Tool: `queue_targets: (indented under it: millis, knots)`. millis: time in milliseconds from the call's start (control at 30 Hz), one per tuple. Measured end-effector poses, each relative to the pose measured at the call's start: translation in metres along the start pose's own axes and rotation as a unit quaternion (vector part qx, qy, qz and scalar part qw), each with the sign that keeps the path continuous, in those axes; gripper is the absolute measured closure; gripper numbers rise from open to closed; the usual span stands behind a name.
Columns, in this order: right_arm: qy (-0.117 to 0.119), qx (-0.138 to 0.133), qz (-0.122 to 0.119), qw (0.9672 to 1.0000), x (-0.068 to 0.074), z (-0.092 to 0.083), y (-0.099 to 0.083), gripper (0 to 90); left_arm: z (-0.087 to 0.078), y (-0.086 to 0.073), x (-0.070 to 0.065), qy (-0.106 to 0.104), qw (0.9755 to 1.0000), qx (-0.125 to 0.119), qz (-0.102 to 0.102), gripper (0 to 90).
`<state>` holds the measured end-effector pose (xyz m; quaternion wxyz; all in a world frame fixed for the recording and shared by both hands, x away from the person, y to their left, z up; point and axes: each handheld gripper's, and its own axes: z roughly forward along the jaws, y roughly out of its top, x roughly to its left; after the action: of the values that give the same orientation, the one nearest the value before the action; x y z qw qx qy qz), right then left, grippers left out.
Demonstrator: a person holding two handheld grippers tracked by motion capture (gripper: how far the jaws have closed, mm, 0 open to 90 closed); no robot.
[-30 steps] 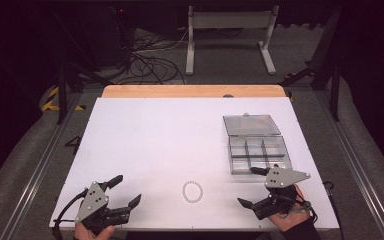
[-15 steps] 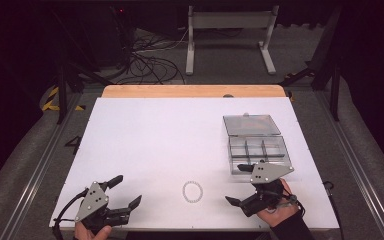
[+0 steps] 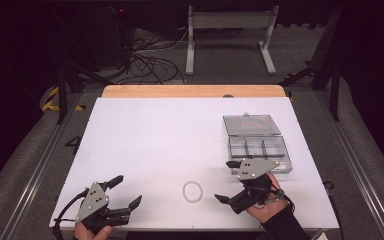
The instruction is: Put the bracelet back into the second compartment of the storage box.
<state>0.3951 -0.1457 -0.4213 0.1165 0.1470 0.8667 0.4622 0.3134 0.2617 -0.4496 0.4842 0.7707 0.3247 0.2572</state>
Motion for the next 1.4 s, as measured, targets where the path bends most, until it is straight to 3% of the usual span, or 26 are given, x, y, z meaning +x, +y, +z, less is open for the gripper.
queue_targets:
  millis: [867, 1033, 1400]
  knots:
    - [0.037, 0.009, -0.018, 0.9991, 0.007, 0.035, 0.028, 0.0, -0.001, 0.000, 0.000, -0.004, 1.0000, 0.001, 0.000, 18.4]
    - [0.045, 0.016, -0.012, 0.9988, 0.007, 0.039, 0.030, 0.0, -0.001, 0.000, 0.000, -0.005, 1.0000, 0.001, 0.000, 18.4]
    - [0.054, 0.053, 0.036, 0.9965, 0.004, 0.043, 0.028, 9.3, -0.001, 0.000, -0.001, -0.007, 1.0000, 0.001, 0.001, 18.4]
